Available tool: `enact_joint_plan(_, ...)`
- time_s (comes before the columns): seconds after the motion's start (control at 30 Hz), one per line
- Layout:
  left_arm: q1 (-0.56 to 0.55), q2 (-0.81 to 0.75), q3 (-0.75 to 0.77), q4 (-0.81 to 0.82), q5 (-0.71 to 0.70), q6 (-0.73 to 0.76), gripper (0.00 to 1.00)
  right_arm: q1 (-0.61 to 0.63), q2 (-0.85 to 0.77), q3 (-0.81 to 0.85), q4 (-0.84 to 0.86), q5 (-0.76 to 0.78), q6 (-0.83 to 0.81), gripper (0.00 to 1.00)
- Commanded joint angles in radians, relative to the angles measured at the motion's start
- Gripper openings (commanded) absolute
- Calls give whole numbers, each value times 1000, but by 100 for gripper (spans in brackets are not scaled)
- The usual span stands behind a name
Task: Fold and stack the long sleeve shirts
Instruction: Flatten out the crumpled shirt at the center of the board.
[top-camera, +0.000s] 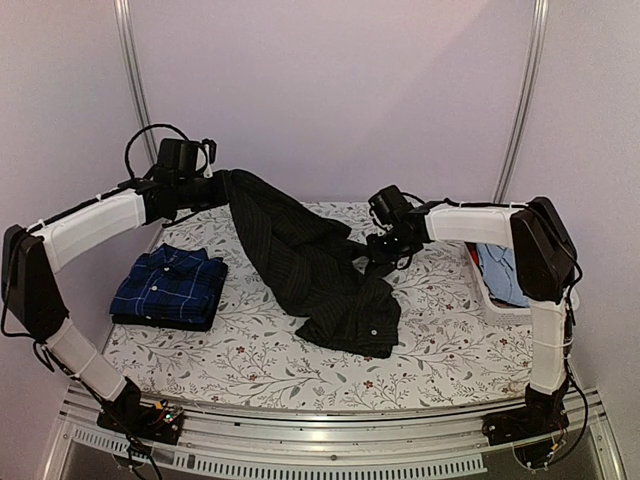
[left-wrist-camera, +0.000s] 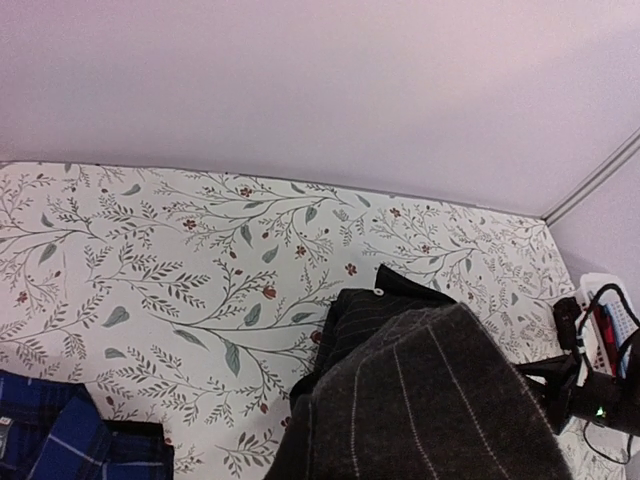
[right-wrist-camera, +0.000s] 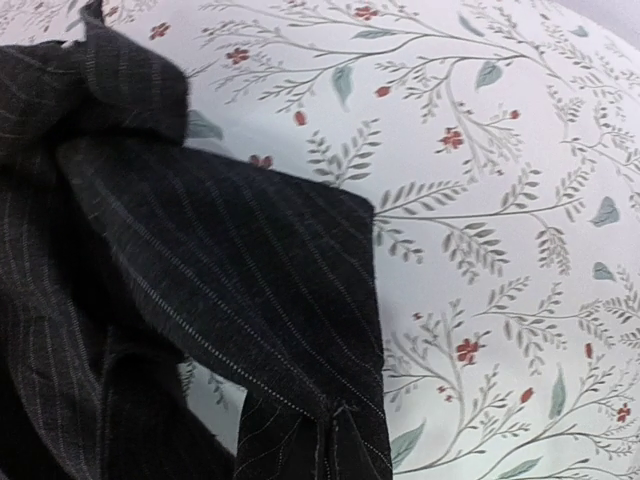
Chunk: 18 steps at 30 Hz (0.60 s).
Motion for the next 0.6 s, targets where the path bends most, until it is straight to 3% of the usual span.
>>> enact_joint_plan(0.0,46,46,71,-10,24,57,0,-68,-53,66,-50,167,-39,0)
enact_joint_plan(0.37,168,335,397,-134,12,71,0,-228,60,284,-106,287,-136,0)
enact_joint_plan(0.57,201,452,562,-225,12,88,0,-317,41,320,-135,257,-104,3)
